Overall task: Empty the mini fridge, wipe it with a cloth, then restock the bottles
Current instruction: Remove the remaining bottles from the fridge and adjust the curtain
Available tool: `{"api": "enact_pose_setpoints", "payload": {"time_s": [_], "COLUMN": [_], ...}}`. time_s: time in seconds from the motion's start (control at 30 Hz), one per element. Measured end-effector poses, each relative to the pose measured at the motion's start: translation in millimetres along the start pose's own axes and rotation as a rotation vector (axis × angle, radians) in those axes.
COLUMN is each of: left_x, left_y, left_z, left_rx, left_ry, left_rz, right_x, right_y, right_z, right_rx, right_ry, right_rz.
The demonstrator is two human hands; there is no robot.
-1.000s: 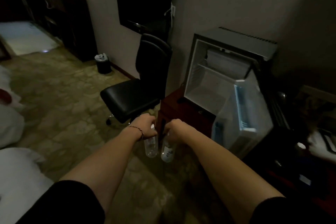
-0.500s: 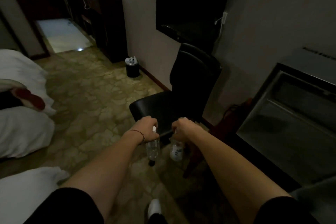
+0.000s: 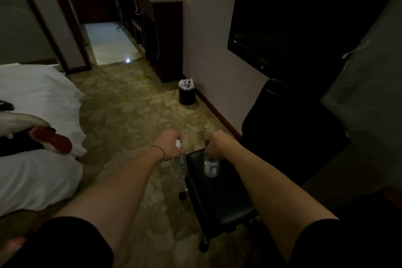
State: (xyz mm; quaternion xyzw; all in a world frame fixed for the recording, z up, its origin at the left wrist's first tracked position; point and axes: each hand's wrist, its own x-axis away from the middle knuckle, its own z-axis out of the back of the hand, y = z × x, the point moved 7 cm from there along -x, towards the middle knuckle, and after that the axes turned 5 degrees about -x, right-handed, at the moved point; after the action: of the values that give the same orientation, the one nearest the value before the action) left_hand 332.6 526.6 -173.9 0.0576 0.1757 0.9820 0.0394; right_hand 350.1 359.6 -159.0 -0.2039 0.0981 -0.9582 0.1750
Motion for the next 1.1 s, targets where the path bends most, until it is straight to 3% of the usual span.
{"api": "enact_pose_setpoints", "payload": {"time_s": [0.2, 0.6, 1.1], "left_x": [-144.6, -427.4, -819.1], "left_y": [-85.3, -221.6, -359.8], "left_z": [17.5, 103.5, 158.8], "left_rx": [0.016, -0.049, -0.035], "left_ry": [-0.014, -0.04, -0.054], "left_rz": [-0.012, -0.069, 0.017], "right_x": [-162.7, -459.5, -862.2], "right_y": [-16.4, -55.2, -7.7], "right_z": [24.1, 136.9, 264.0], "right_rx": [-0.058, -0.071, -0.147], "right_ry": [-0.025, 0.024, -0.028], "right_rz": [-0.004, -0.031, -0.042]}}
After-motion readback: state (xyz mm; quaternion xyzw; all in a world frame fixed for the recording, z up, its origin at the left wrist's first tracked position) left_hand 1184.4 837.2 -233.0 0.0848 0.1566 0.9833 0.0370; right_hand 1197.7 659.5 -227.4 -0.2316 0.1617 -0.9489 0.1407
